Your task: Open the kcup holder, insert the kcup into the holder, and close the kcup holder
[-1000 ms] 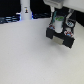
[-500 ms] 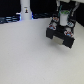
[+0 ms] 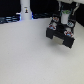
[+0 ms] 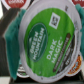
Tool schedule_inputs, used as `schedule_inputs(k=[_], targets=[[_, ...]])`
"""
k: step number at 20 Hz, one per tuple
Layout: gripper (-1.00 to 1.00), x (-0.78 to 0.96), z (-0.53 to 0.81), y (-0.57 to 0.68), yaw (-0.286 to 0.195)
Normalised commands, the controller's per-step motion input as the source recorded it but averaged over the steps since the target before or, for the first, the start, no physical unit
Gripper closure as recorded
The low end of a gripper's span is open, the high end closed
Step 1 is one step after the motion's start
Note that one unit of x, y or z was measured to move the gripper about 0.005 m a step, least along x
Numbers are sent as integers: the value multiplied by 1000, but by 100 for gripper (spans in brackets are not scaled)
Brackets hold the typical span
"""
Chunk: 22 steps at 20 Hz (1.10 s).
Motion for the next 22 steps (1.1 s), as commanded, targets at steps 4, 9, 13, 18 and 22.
schedule_inputs(k=[4,9,13,18,22], targets=[[100,-278,-275,6,55],[100,-19,-215,-12,13],[100,46,-148,-17,3],[100,41,-259,-40,1],[100,30,-234,-76,-3]])
